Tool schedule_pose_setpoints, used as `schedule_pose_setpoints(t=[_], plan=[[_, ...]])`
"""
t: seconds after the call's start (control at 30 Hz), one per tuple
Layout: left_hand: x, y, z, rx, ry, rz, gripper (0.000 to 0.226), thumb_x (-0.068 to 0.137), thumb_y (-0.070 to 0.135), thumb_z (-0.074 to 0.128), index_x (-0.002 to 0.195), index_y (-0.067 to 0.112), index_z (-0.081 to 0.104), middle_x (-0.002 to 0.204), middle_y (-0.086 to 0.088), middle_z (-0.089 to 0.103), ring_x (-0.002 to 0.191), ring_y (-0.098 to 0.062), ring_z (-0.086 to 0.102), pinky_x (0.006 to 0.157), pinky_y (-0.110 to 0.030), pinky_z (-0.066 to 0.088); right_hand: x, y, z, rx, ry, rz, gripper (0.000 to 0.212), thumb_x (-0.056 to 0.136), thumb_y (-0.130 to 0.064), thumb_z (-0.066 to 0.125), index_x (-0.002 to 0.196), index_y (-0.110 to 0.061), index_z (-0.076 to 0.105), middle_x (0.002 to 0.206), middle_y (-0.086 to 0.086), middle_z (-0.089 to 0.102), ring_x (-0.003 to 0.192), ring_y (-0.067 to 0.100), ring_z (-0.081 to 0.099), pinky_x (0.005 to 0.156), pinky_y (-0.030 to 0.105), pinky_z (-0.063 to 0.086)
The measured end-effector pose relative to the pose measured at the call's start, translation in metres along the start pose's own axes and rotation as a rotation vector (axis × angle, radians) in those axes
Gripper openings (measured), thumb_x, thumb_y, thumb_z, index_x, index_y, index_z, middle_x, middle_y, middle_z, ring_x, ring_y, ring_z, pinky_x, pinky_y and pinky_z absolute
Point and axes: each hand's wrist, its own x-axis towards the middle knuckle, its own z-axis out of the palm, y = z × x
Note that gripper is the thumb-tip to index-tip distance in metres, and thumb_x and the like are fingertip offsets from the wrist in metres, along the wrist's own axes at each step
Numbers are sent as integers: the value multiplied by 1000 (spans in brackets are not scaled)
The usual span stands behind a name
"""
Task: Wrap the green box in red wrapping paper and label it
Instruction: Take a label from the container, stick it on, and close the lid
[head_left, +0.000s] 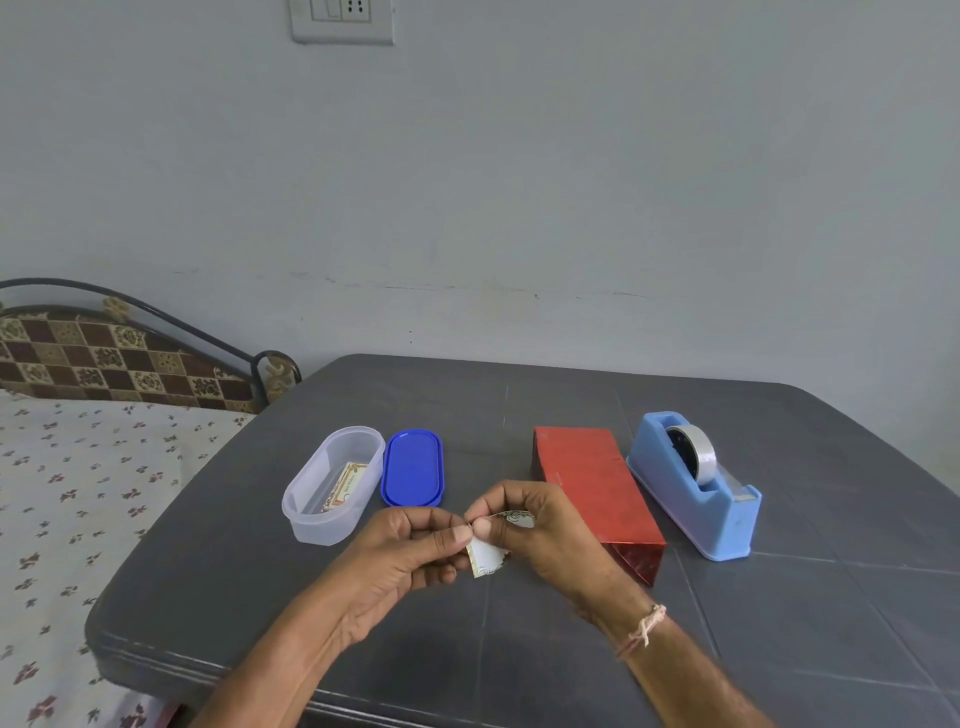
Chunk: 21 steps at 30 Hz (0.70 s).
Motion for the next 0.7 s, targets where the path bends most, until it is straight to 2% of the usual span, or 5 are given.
schedule_pose_setpoints(t=[0.13,0.2,0.4,0.6,0.7], plan=[[0,-3,0,42,53,38,16,85,15,78,94,1,79,85,-18,71,75,-20,66,69,-27,57,0,0,-1,18,10,44,12,90,-9,77,102,-6,74,89,6,74,79,13,69,68,24,54],[0,-3,-1,94,85,66,12,89,12,75,93,1,79,83,-17,71,74,-20,64,71,-28,57,0,2,-3,23,4,85,17,88,-10,80,104,-5,75,92,11,76,81,15,70,71,25,56],[-1,-2,-1,467,158,197,14,93,8,70,82,13,79,78,-12,77,74,-22,72,71,-29,57,0,3,-6,-109,-22,81,14,89,-13,80,96,-2,77,92,17,78,82,19,73,77,31,59],[-1,3,-4,593,157,254,14,92,14,74,81,22,79,75,-7,76,71,-19,72,69,-28,58,2,-2,-6,-139,-32,85,13,91,-16,78,95,-4,78,91,20,77,78,15,69,72,26,56],[-3,3,-1,647,175,271,15,91,12,73,79,20,78,73,-6,75,70,-20,71,70,-31,59,3,0,-4,-145,-34,83,12,91,-18,78,93,-6,79,90,20,77,79,17,70,75,31,58]])
